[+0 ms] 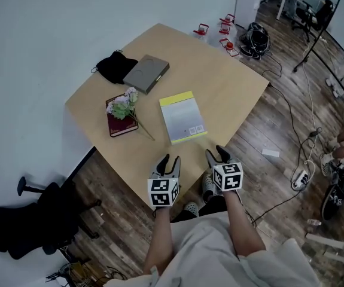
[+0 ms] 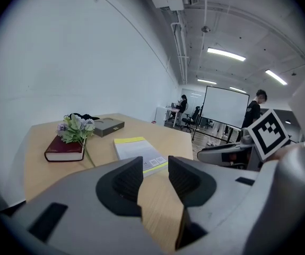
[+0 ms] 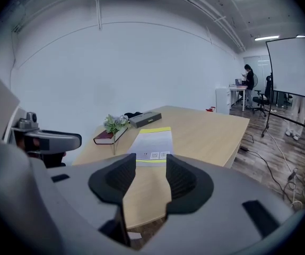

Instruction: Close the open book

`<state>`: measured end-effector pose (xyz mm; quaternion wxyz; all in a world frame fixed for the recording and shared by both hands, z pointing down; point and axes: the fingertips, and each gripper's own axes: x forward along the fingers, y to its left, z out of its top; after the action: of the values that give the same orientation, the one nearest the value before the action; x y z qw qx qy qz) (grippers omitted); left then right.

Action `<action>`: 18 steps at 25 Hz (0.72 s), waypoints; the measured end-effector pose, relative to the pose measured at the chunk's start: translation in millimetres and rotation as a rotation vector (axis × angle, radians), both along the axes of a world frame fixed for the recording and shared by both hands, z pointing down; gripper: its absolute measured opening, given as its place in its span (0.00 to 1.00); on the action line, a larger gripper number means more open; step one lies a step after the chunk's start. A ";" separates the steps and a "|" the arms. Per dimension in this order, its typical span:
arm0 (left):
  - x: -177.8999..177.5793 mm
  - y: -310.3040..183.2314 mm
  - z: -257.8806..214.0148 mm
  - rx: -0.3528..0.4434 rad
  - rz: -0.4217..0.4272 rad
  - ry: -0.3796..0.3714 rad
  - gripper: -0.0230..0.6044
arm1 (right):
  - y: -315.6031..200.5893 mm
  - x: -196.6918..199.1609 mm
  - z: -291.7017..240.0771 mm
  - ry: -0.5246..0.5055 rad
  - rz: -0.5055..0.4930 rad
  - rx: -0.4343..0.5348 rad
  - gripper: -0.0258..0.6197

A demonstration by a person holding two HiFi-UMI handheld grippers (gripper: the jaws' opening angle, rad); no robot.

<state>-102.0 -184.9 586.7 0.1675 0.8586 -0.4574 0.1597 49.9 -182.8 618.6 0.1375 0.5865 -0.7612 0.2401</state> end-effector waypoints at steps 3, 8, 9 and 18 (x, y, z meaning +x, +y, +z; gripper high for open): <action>8.4 4.9 0.2 0.004 0.018 0.009 0.29 | 11.4 11.3 -7.1 -0.010 0.013 0.018 0.33; 17.5 14.9 -2.9 0.014 0.052 -0.005 0.29 | 25.3 22.8 -11.8 -0.028 0.040 0.028 0.33; 17.4 16.4 -4.4 0.019 0.054 -0.006 0.29 | 27.0 22.9 -12.7 -0.031 0.042 0.031 0.33; 10.6 34.8 -9.6 0.034 0.022 0.006 0.26 | 41.1 26.0 -21.8 -0.036 0.028 0.048 0.32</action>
<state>-91.5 -150.1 577.0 0.1527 0.8669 -0.4499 0.1511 75.8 -141.7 596.8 0.1062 0.5956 -0.7609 0.2343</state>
